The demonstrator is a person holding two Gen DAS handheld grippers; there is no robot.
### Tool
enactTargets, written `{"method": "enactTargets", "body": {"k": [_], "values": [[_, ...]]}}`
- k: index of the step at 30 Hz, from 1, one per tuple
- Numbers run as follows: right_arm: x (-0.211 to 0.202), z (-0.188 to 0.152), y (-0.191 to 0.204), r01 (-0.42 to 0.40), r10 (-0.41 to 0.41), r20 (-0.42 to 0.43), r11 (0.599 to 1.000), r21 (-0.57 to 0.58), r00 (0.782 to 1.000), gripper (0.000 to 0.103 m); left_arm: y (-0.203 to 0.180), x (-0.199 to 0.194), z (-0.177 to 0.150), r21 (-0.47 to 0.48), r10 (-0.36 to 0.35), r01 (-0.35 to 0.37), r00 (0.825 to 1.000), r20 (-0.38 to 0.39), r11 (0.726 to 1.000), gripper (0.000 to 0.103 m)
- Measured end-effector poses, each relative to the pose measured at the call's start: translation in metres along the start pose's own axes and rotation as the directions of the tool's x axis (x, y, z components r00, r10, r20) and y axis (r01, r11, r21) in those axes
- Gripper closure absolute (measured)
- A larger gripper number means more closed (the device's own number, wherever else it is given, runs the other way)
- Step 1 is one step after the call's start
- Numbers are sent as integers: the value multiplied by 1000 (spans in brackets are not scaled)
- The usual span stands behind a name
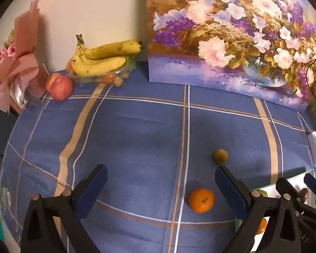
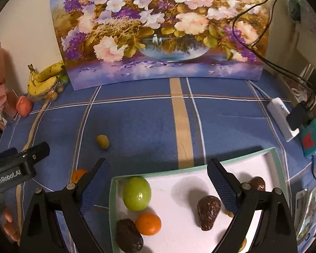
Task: Organize fruits
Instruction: 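Move the open left tool to the orange while the right tool approaches the tan fruit, then grasp the orange with the left tool while the right tool grasps the tan round fruit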
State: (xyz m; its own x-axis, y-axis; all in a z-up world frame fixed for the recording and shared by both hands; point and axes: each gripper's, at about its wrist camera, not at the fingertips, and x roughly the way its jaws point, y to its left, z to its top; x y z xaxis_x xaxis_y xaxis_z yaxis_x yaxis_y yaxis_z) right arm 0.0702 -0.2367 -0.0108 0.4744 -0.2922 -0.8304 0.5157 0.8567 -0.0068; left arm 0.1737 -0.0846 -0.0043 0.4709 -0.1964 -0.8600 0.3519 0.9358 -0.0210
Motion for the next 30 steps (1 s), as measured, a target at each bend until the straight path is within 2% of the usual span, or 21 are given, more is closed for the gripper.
{"method": "enactTargets", "body": {"k": [5, 9, 11, 12, 13, 15, 17, 18, 22, 26, 30], "values": [[12, 7, -3, -12, 13, -24, 1000, 12, 1000, 9, -3, 21, -6, 5, -23, 23, 998, -58, 1000, 0], [18, 10, -6, -51, 51, -20, 998, 33, 998, 9, -1, 35, -12, -69, -128, 120, 985, -115, 990, 0], [22, 11, -9, -61, 62, -23, 997, 45, 998, 9, -5, 40, -16, -61, -116, 109, 984, -134, 992, 1], [25, 11, -10, -67, 68, -25, 996, 53, 997, 9, -7, 41, -17, -54, -108, 101, 984, -138, 993, 6], [26, 11, -10, -71, 73, -28, 996, 59, 997, 10, -9, 43, -18, -51, -110, 103, 983, -146, 993, 16], [29, 11, -13, -84, 86, -25, 994, 75, 996, 19, -11, 47, -21, -65, -141, 131, 975, -173, 989, 23], [31, 11, -15, -98, 101, -28, 991, 89, 995, 25, -13, 51, -23, -76, -174, 163, 966, -191, 984, 24], [31, 11, -15, -103, 105, -28, 991, 90, 994, 28, -14, 51, -23, -77, -183, 171, 964, -195, 982, 29], [29, 11, -13, -115, 117, -22, 990, 85, 993, 29, -23, 54, -26, -56, -200, 193, 955, -219, 980, 44], [28, 12, -10, -123, 125, -21, 990, 76, 992, 38, -31, 58, -29, -37, -208, 206, 947, -244, 978, 48], [28, 11, -8, -125, 127, -23, 990, 70, 992, 39, -36, 62, -32, -22, -206, 207, 942, -266, 978, 49]]}}
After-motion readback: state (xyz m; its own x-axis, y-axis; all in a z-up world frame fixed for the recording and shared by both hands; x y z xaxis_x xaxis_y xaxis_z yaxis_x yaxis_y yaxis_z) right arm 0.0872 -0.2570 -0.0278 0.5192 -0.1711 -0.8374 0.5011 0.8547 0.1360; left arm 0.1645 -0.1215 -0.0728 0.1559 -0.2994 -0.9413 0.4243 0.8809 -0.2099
